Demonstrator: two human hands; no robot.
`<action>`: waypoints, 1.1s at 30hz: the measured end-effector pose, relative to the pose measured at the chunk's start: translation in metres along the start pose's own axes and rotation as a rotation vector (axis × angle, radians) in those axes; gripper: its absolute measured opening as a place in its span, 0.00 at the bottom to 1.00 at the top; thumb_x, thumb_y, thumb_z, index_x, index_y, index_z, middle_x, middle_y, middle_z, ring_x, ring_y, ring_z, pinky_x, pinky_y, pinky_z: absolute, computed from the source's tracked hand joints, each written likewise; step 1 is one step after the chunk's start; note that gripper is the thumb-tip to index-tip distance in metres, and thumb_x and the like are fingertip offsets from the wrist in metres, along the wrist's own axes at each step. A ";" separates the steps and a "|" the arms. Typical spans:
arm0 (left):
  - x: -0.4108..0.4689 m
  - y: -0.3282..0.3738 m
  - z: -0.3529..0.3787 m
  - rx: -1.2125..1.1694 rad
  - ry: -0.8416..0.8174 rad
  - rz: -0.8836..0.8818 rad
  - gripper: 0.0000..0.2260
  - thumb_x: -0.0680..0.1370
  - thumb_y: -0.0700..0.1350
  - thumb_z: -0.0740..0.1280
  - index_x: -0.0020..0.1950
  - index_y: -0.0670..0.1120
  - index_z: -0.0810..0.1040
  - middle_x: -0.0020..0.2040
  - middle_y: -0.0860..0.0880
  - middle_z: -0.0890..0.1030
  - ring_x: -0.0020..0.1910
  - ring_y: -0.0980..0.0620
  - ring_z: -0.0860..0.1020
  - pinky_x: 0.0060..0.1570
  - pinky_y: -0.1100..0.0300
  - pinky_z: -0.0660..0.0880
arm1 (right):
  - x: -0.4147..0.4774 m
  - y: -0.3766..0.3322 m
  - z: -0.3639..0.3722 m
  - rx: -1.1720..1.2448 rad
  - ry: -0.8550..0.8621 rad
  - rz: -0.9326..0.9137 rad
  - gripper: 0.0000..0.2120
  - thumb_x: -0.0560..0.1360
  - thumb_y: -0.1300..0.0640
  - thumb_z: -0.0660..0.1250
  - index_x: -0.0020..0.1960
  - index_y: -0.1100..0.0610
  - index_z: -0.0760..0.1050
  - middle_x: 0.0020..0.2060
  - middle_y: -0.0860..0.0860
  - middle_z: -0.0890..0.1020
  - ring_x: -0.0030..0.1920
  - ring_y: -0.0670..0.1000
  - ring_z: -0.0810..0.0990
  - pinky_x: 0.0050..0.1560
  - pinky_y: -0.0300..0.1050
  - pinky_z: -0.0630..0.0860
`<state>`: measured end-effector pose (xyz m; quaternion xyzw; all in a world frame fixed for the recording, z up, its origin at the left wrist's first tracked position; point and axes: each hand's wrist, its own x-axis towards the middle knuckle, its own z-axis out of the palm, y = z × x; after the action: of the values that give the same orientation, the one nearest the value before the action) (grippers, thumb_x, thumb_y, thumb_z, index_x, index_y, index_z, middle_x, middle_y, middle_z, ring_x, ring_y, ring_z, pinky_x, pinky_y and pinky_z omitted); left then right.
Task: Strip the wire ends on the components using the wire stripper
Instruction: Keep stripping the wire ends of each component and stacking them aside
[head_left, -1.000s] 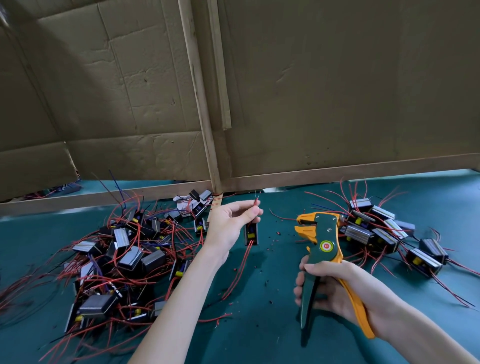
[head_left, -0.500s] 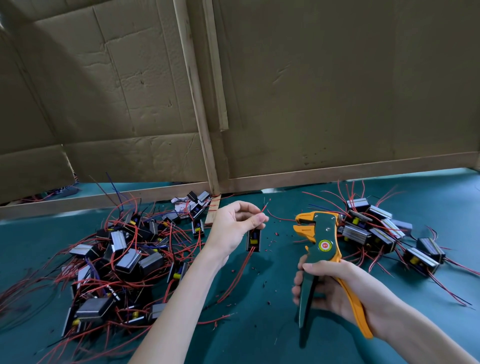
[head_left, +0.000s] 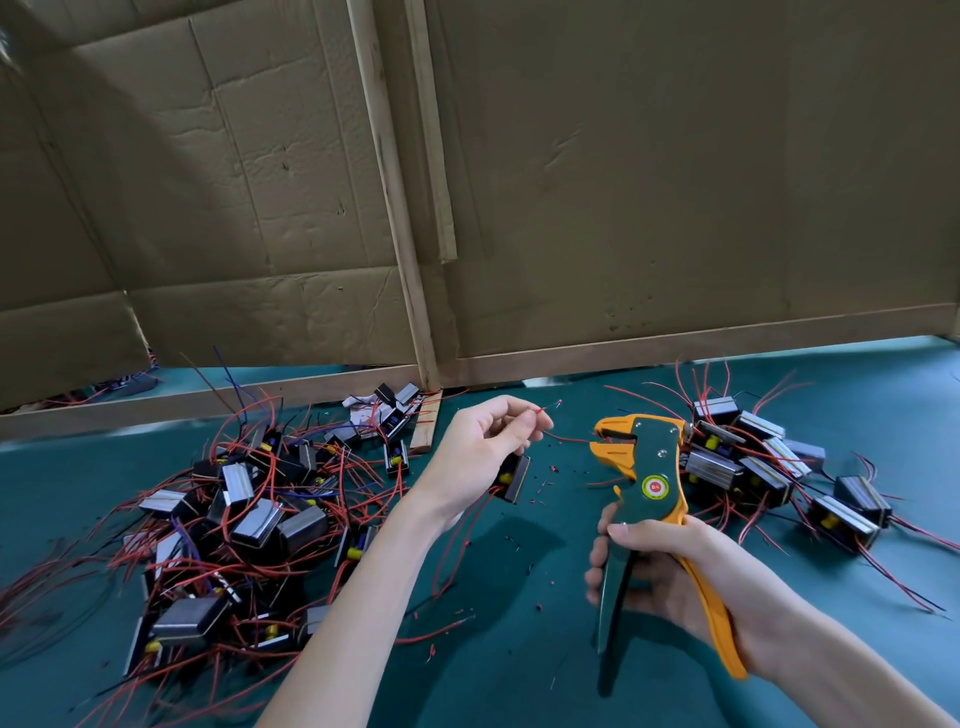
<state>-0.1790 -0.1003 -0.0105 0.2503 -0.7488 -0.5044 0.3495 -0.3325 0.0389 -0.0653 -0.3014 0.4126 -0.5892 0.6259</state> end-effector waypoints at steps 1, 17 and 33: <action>-0.001 0.003 0.000 0.036 -0.019 0.014 0.09 0.81 0.41 0.63 0.44 0.50 0.81 0.39 0.59 0.82 0.41 0.63 0.76 0.48 0.69 0.73 | -0.001 -0.002 0.000 -0.005 -0.019 -0.026 0.14 0.57 0.60 0.79 0.41 0.60 0.83 0.37 0.63 0.81 0.38 0.63 0.82 0.43 0.58 0.81; -0.010 0.034 0.002 0.050 -0.213 0.024 0.10 0.80 0.46 0.65 0.41 0.54 0.83 0.39 0.43 0.74 0.40 0.48 0.67 0.44 0.57 0.67 | -0.014 -0.007 0.007 -0.152 -0.132 -0.136 0.20 0.59 0.56 0.84 0.45 0.61 0.80 0.37 0.65 0.79 0.38 0.65 0.80 0.45 0.59 0.79; -0.013 0.043 -0.014 0.175 -0.363 0.005 0.07 0.80 0.43 0.65 0.45 0.47 0.83 0.40 0.57 0.82 0.41 0.62 0.75 0.46 0.70 0.69 | -0.028 -0.006 0.025 -0.259 -0.016 -0.096 0.25 0.50 0.47 0.86 0.34 0.60 0.77 0.26 0.63 0.75 0.24 0.58 0.76 0.29 0.48 0.76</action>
<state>-0.1610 -0.0829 0.0293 0.1829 -0.8412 -0.4733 0.1870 -0.3124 0.0627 -0.0437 -0.4037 0.4652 -0.5581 0.5561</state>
